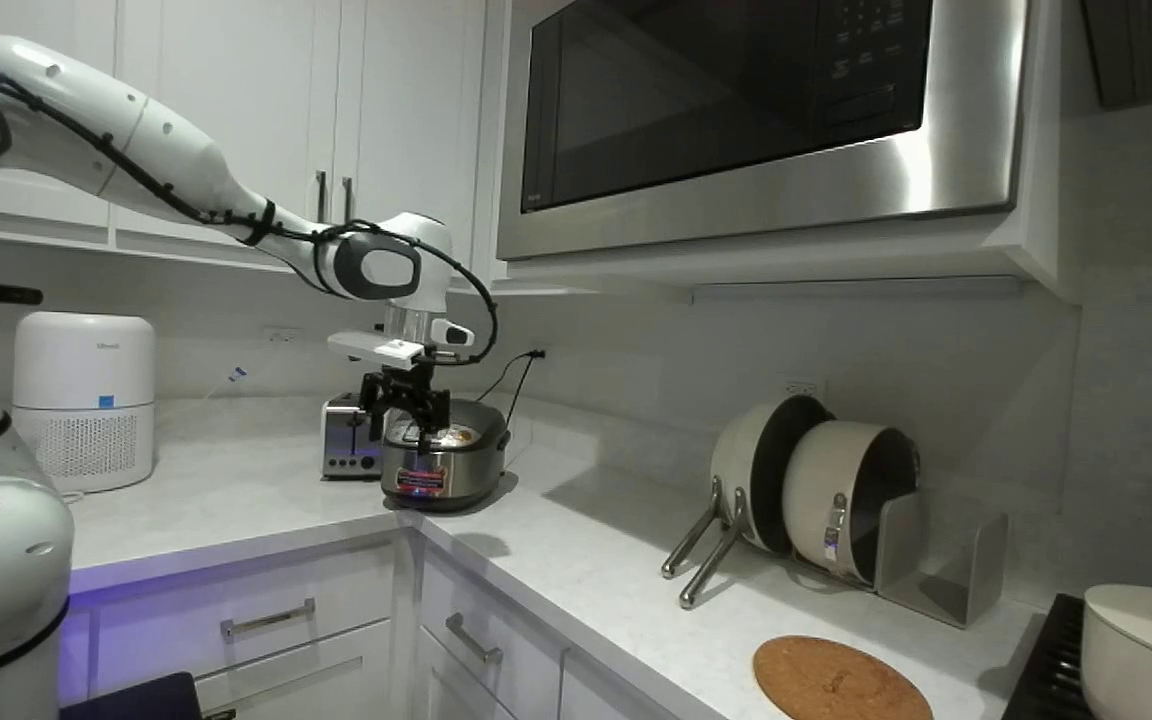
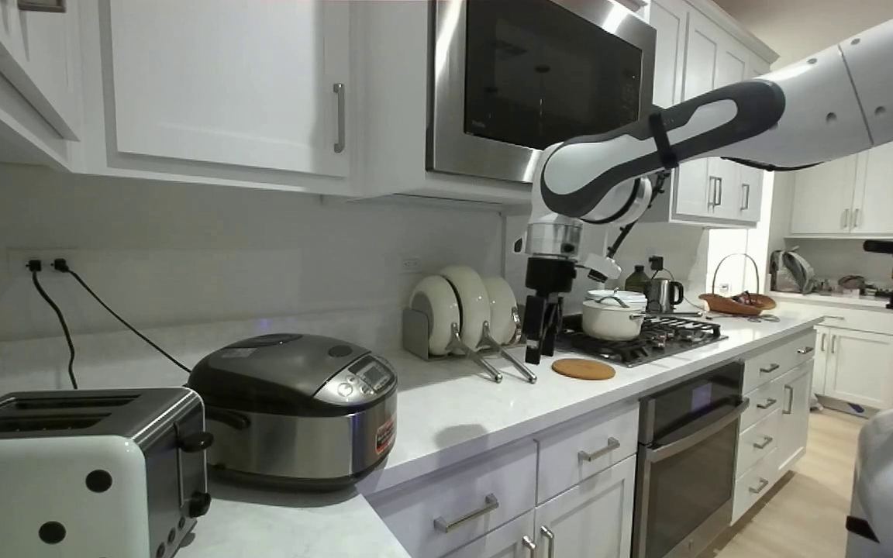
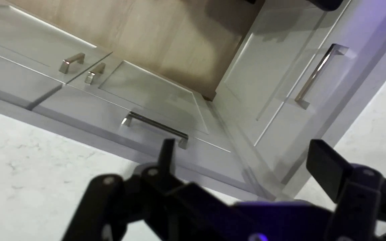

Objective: Push the lever on the toaster downwards

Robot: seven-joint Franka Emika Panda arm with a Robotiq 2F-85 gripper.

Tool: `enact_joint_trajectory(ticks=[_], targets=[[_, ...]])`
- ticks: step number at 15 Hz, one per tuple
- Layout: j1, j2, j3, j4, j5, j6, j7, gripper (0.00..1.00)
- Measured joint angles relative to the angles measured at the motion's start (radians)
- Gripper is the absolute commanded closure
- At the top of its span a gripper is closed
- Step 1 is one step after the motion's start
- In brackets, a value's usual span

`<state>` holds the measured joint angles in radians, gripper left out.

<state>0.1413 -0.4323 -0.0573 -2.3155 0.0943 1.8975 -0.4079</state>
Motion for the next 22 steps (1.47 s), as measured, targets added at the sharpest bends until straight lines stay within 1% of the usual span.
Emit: enact_joint_trajectory(ticks=[4, 8, 11, 16, 22], targets=[[0.063, 0.000, 0.013, -0.019, 0.095, 0.001, -0.087, 0.00], [0.118, -0.003, 0.050, -0.041, 0.168, 0.009, -0.142, 0.00], [0.157, -0.013, 0.080, -0.061, 0.220, 0.036, -0.182, 0.00], [0.225, -0.043, 0.110, -0.120, 0.353, 0.173, -0.274, 0.00], [0.268, -0.145, 0.100, -0.222, 0.547, 0.302, -0.420, 0.00]])
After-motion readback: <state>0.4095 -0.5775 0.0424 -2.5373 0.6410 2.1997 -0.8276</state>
